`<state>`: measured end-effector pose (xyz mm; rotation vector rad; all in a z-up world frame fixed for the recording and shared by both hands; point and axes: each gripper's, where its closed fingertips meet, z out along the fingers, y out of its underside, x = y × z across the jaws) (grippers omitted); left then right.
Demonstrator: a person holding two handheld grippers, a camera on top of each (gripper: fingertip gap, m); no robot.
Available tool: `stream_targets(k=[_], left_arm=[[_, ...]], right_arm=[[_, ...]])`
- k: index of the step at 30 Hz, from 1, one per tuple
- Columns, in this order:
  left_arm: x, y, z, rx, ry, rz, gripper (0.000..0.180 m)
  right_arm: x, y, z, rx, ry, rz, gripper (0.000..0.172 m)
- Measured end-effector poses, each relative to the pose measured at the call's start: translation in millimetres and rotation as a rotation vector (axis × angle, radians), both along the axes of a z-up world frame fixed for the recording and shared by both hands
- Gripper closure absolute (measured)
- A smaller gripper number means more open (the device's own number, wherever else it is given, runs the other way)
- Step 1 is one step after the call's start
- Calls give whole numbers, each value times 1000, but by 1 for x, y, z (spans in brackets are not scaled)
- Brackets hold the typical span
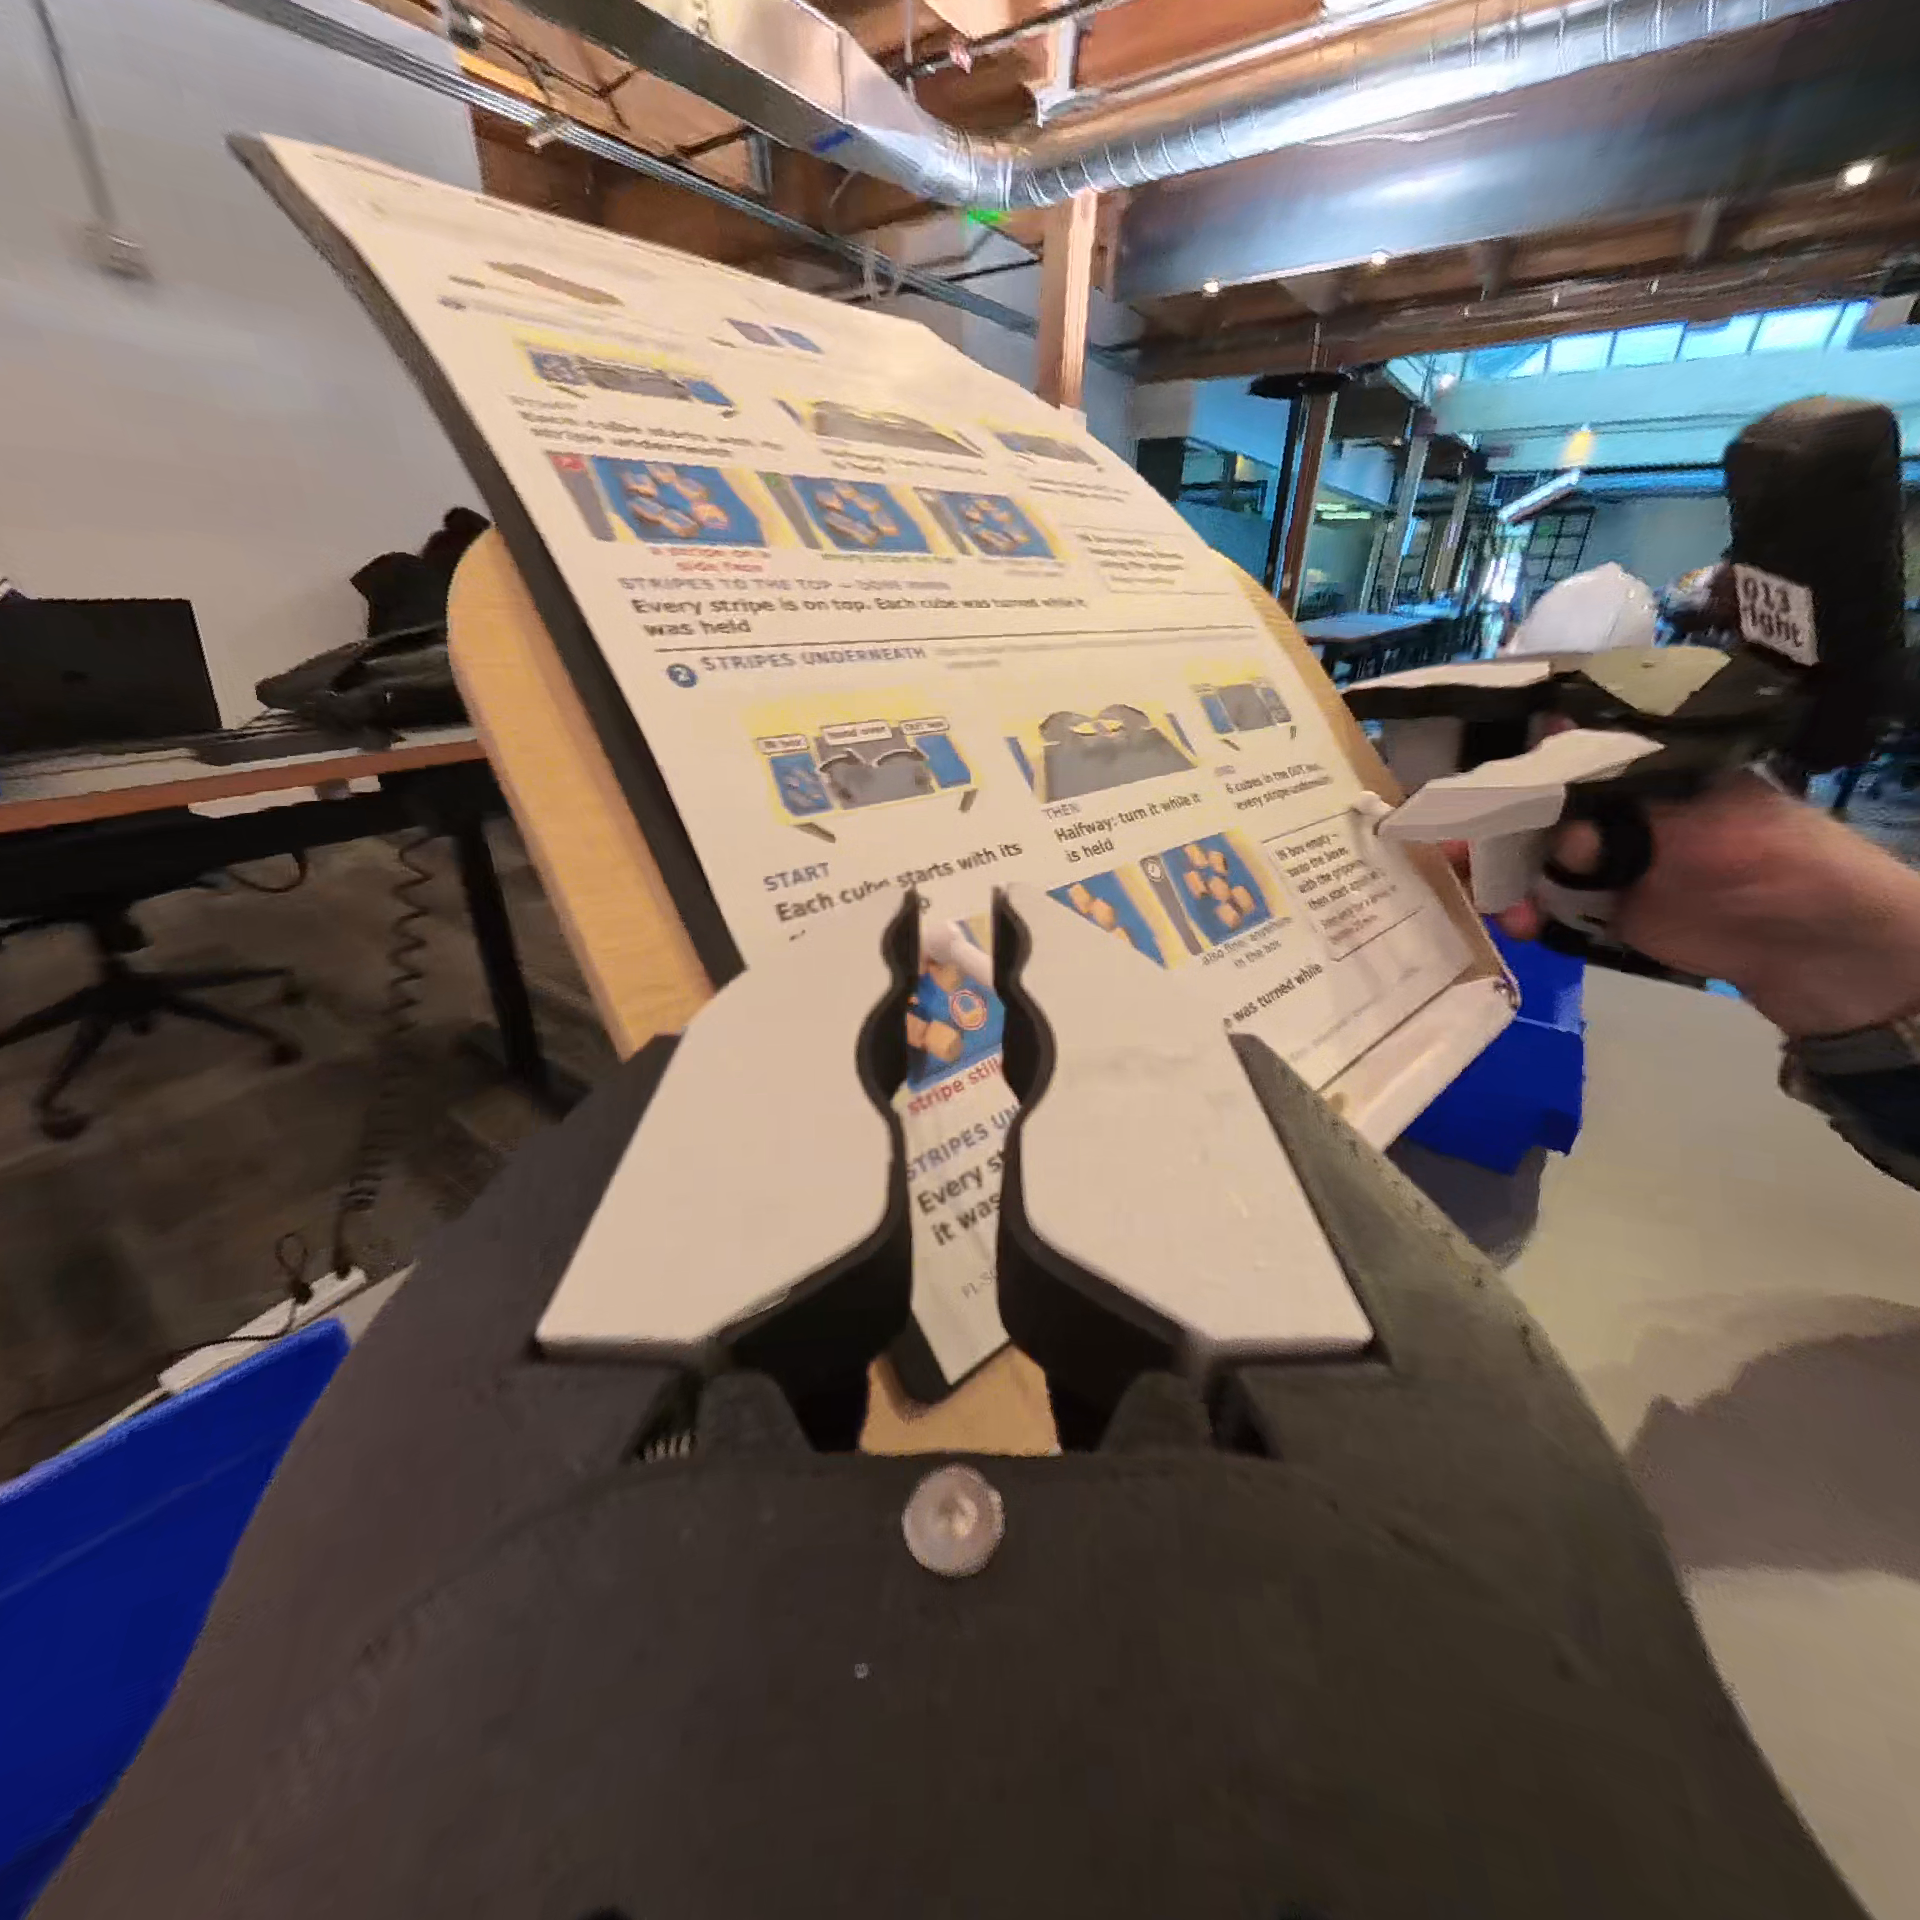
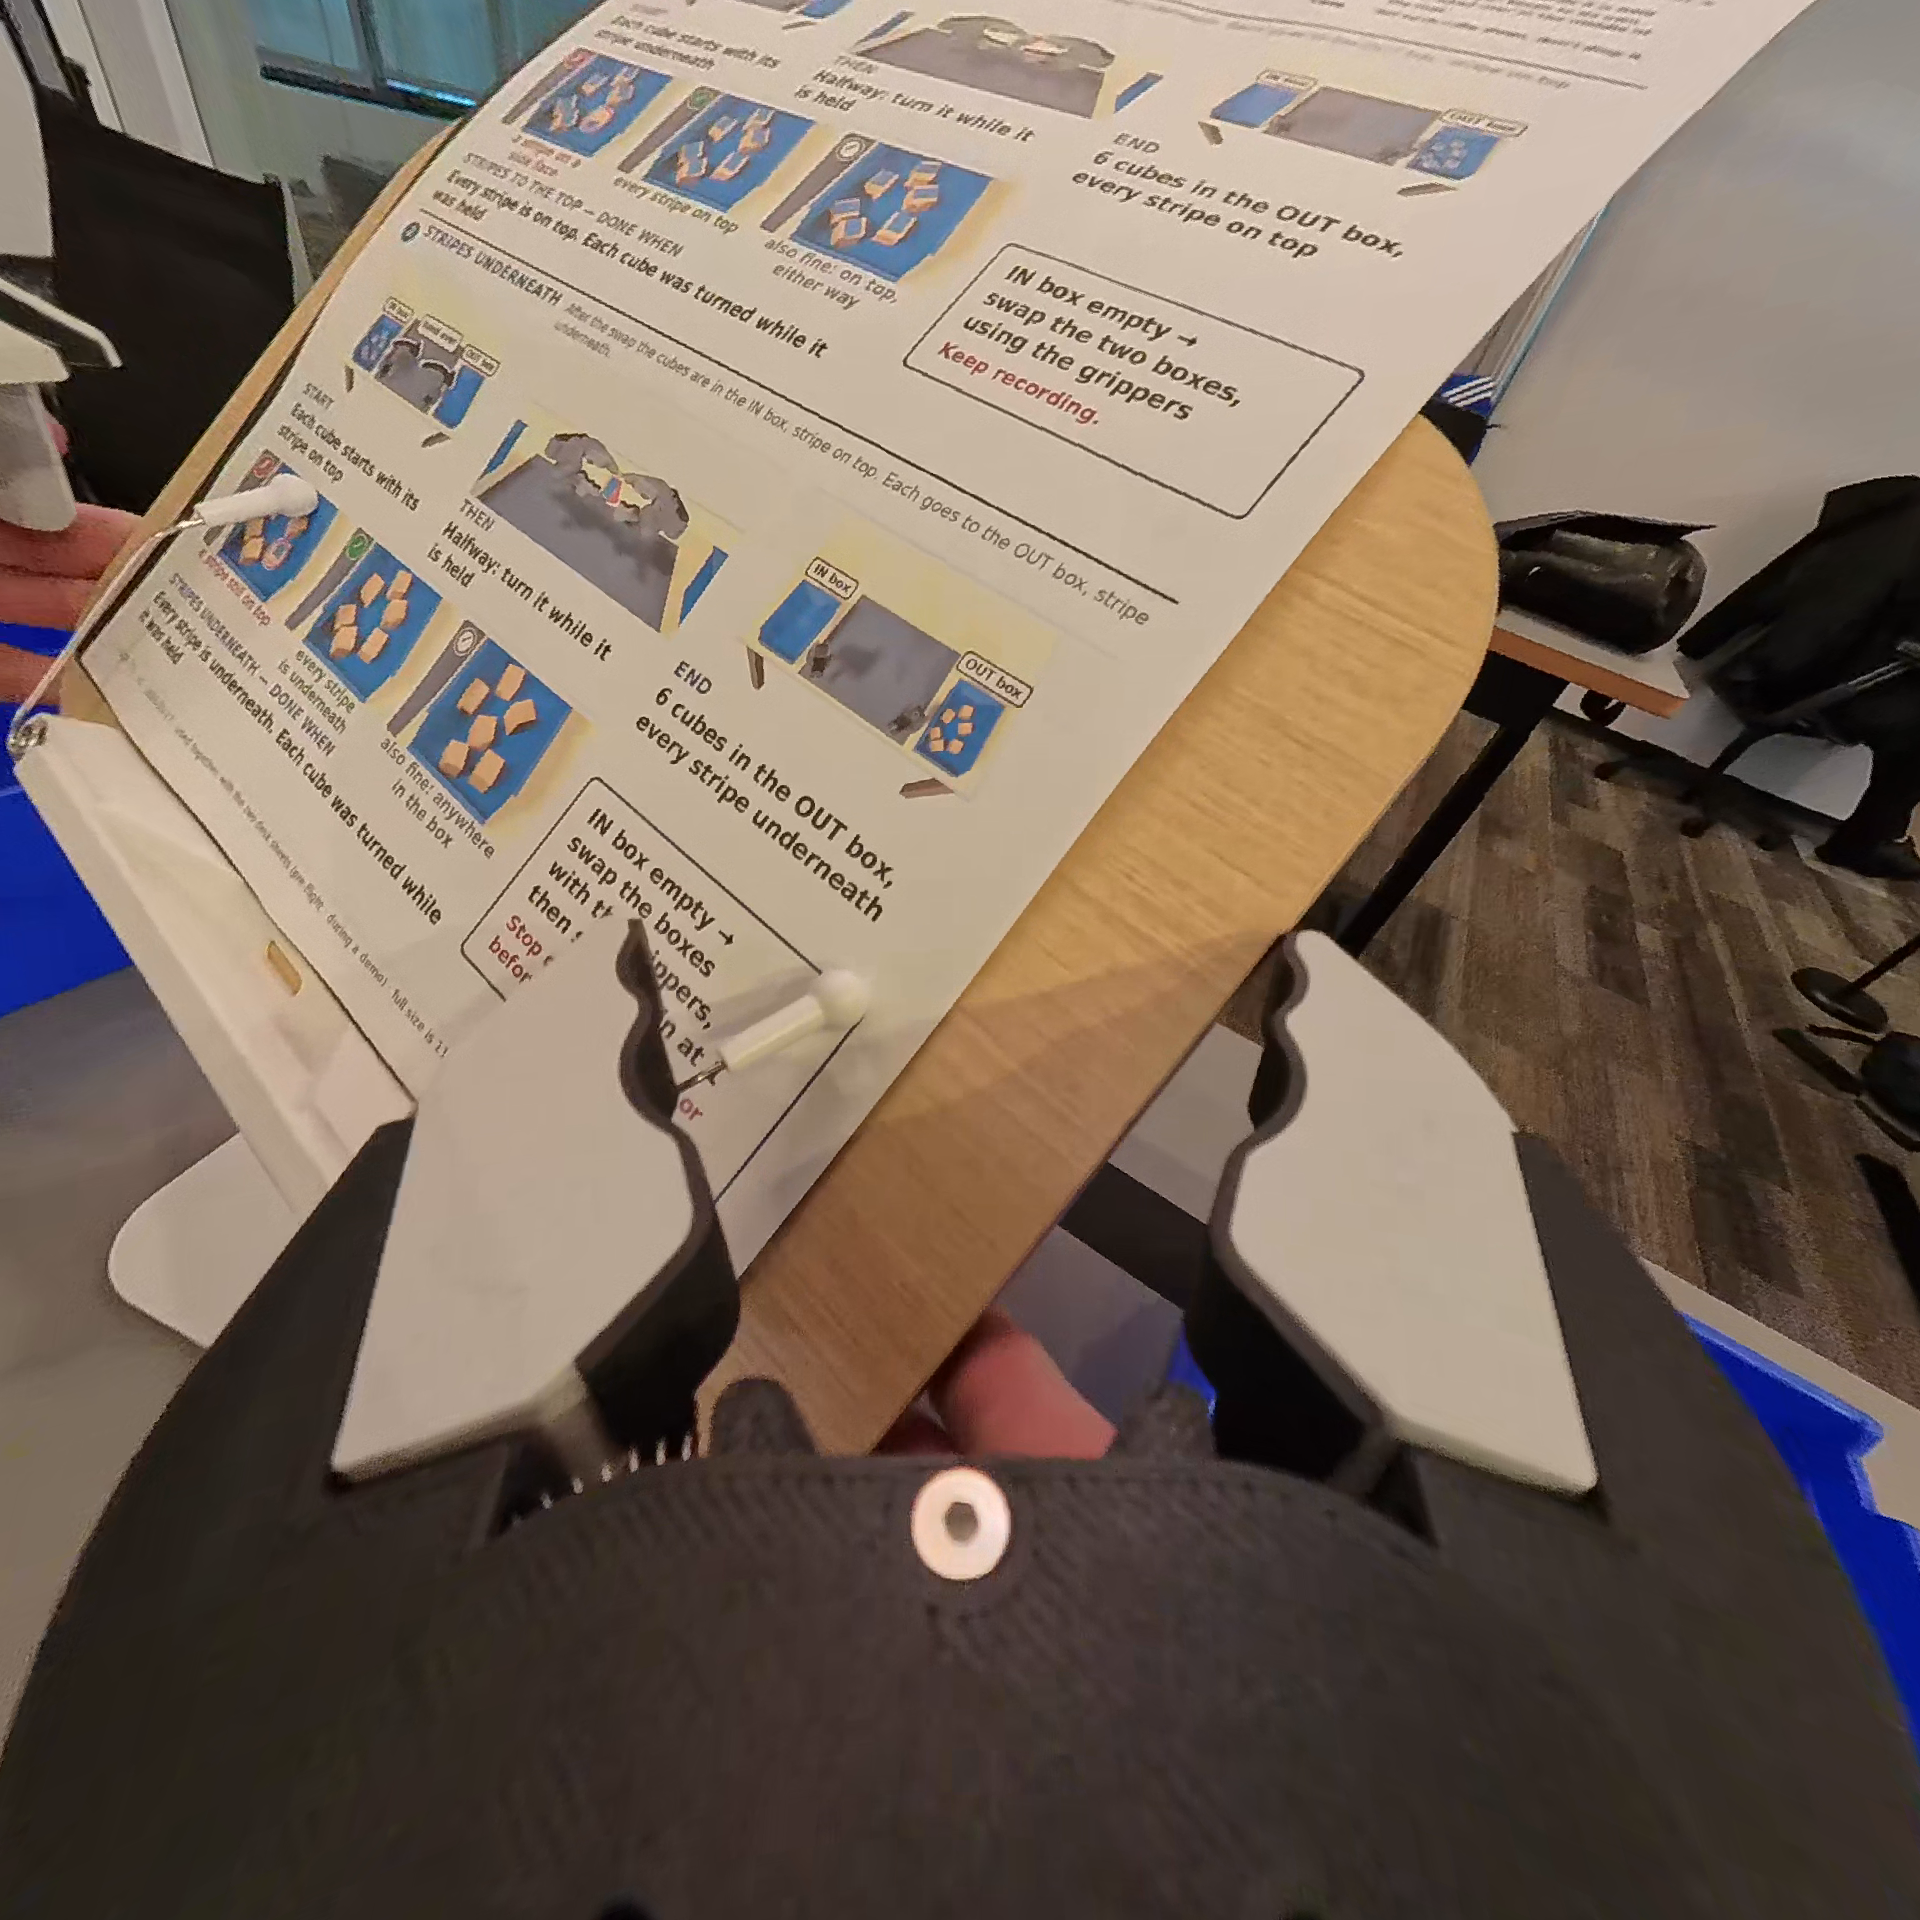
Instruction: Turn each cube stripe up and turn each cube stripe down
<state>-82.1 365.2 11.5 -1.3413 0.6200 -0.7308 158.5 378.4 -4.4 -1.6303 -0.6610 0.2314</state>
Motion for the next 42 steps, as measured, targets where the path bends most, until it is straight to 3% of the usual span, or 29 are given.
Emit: stream_targets(k=[4, 11, 15, 19, 22, 23, 25, 29, 35, 42], left_arm=[[-4, 5, 1, 15, 59, 109, 165], [-7, 1, 4, -33, 70, 87, 170], [-4, -10, 15, 80, 214, 161, 171], [43, -67, 37, 244, 324, -72, 176], [85, -121, 27, 322, 413, -358, 180], [95, -129, 24, 341, 420, -387, 180], [116, -145, 8, 350, 463, -478, 180], [143, -143, -34, 288, 552, -529, 180], [168, -156, -66, 214, 473, -673, 180], [164, -154, -196, 108, 983, -794, 180]], right_arm=[[1, 0, -3, 17, -69, -53, 60], [-1, 0, -2, 22, -54, -22, 60], [2, -1, 5, 70, -62, -31, 68], [0, -11, 23, 176, -80, -26, 76], [-1, -17, 32, 213, -75, -25, 78], [-2, -19, 34, 221, -69, -22, 79], [-8, -23, 33, 213, -85, -4, 78], [-16, -26, 28, 218, -142, 2, 74], [-23, -27, 21, 224, -174, 8, 71], [-33, -29, 12, 248, -247, 18, 70]])
